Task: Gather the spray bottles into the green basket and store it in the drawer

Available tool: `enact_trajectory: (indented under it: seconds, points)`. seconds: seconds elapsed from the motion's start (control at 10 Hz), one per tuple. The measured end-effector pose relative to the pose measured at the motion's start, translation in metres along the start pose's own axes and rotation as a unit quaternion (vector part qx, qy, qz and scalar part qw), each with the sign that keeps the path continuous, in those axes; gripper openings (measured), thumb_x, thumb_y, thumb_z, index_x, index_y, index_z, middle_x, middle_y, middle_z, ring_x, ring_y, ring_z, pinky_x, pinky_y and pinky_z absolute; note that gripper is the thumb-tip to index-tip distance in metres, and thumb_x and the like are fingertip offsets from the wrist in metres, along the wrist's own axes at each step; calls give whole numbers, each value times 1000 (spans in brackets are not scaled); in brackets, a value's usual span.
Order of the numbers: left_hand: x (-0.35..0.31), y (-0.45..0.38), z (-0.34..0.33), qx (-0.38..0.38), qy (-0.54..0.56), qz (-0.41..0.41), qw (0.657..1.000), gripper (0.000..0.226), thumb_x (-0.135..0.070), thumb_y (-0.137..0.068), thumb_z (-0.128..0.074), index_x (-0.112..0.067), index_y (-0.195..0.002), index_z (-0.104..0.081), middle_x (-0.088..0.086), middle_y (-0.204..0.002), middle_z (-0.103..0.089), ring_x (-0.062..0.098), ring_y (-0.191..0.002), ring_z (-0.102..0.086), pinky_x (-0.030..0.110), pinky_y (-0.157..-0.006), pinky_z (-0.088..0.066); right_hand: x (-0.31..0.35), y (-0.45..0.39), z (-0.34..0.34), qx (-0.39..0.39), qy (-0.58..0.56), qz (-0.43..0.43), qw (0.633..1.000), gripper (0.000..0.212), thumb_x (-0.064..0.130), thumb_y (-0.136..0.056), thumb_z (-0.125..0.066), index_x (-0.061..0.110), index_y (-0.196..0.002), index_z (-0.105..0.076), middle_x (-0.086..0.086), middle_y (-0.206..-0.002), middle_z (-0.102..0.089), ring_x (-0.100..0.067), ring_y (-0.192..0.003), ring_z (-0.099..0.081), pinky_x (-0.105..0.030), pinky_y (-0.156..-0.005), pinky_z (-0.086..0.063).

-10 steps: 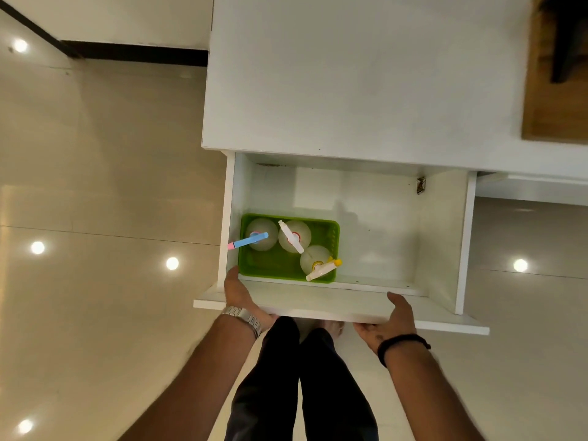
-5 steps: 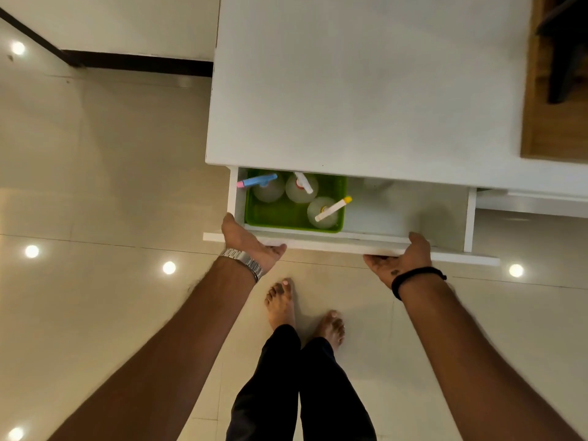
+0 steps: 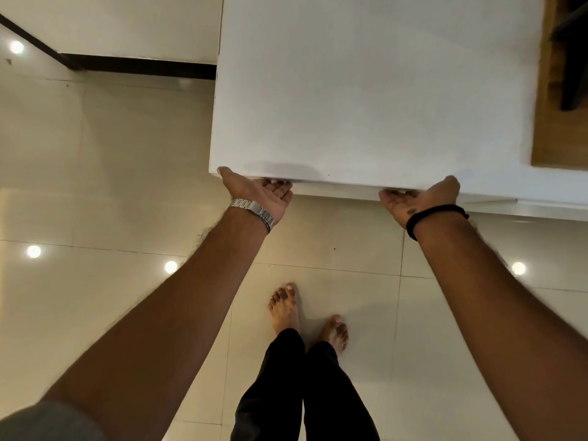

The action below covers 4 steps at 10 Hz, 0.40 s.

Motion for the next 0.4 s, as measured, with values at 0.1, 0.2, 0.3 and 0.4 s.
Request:
enact_trajectory:
  seconds: [0.1,0.2,0.3,0.4]
  points:
    - [-5,-2,-5,13,-3,-5,1000,109,-81,-85,-20,6,-149,-35,27,-149,-44,40,-138,-45,49,-118,-33,0,1,-4,-4,7,4,1000,64,57,-98,-39,5,-134,-49,-21,-128,-59,-38,-114,-61,-54,-102,-49]
    - [-4,-3,-5,19,-13,-12,1000,102,-79,-87,-25,4,-145,-40,24,-147,-47,38,-137,-46,47,-115,-36,-1,1,-1,-8,58,19,998,63,55,-98,-41,5,-135,-47,-20,-128,-58,-36,-114,-60,-51,-100,-49]
    - [5,0,-3,15,-96,-17,995,91,-74,-92,-29,-2,-147,-41,18,-154,-44,34,-140,-45,45,-107,-41,-12,6,9,-7,228,26,973,58,56,-99,-41,7,-129,-51,-15,-127,-62,-29,-109,-63,-46,-92,-49]
    - [14,13,2,-5,-241,-16,970,88,-73,-94,-28,-9,-155,-31,14,-164,-29,32,-149,-33,45,-113,-36,-27,20,20,-10,417,45,908,66,64,-97,-36,8,-123,-59,-10,-121,-68,-23,-99,-64,-38,-86,-49]
Point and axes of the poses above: each hand's wrist, its own y-axis away from the middle knuckle, its own z-axis out of the back of the hand, x = y × z, the point moved 5 cm from there along -y, towards the middle knuckle
